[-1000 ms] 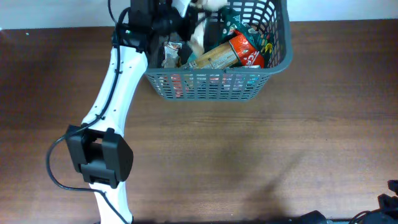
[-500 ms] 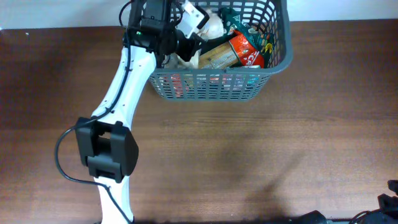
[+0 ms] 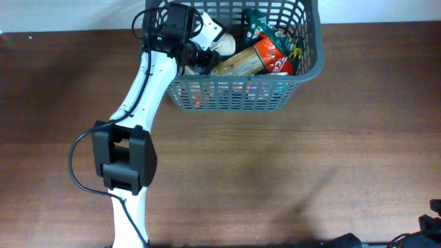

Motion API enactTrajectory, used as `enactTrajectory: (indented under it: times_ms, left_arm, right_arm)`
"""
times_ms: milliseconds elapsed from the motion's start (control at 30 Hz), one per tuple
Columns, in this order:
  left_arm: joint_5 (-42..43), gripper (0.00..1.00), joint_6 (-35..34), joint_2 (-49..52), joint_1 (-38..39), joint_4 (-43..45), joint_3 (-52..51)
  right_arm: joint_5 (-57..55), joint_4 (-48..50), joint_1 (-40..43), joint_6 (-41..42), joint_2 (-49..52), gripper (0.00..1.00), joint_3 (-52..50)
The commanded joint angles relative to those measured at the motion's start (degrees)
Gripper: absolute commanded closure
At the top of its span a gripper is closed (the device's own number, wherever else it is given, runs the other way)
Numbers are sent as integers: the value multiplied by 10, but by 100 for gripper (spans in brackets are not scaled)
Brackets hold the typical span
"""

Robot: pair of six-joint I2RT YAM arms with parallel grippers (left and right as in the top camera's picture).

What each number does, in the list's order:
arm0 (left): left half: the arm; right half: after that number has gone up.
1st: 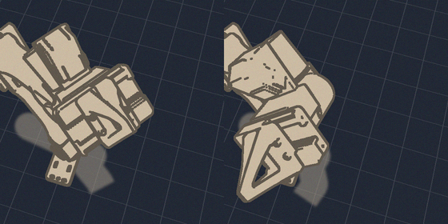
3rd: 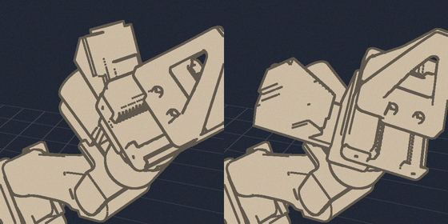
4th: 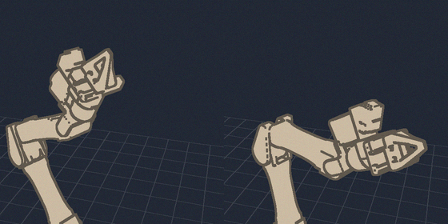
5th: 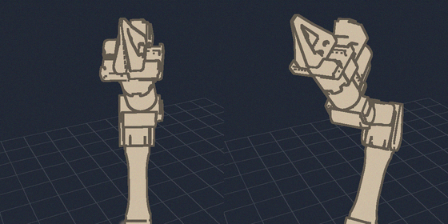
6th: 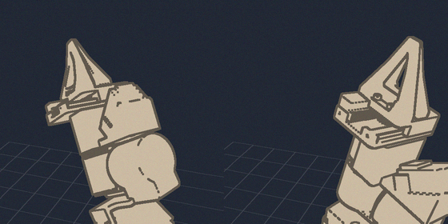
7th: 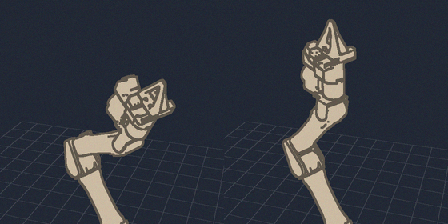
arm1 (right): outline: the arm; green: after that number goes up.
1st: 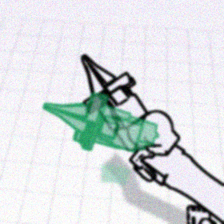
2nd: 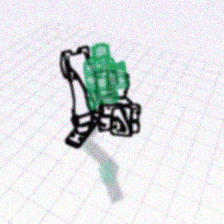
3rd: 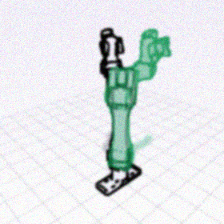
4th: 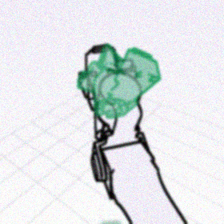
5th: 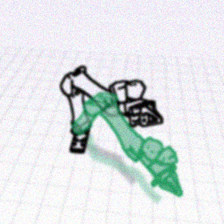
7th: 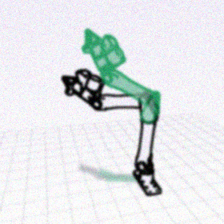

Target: Pack container

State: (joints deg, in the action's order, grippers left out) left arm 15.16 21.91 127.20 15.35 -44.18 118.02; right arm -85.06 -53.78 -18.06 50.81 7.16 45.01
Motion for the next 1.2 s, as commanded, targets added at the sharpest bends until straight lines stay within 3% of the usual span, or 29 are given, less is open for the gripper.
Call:
enactTrajectory:
  times_ms: [0,300,500,600,633,767,900,1033,1167]
  left_arm:
    - [-12,1,7,-24,-3,-1,45]
    - [-26,1,34,-145,-3,-5,215]
    - [-223,1,31,-265,-3,-92,229]
    - [-337,1,-9,-309,-3,-184,229]
    - [-413,1,-53,-329,-3,-244,229]
    - [-526,1,-151,-365,-3,-388,229]
    - [-540,1,-263,-409,-3,-526,229]
    - [-497,1,-303,-489,7,-525,176]
    - [-494,0,-365,-587,19,-525,58]
  right_arm:
    - [-7,0,-4,0,-3,1,5]
    - [-7,0,-4,0,-3,1,5]
    - [-7,0,-4,0,-3,1,5]
    - [-7,0,-4,0,-3,1,5]
    - [-7,0,-4,0,-3,1,5]
    - [-7,0,-4,0,-3,1,5]
    - [-7,0,-4,0,-3,1,5]
    - [-7,0,-4,0,-3,1,5]
    - [-7,0,-4,0,-3,1,5]
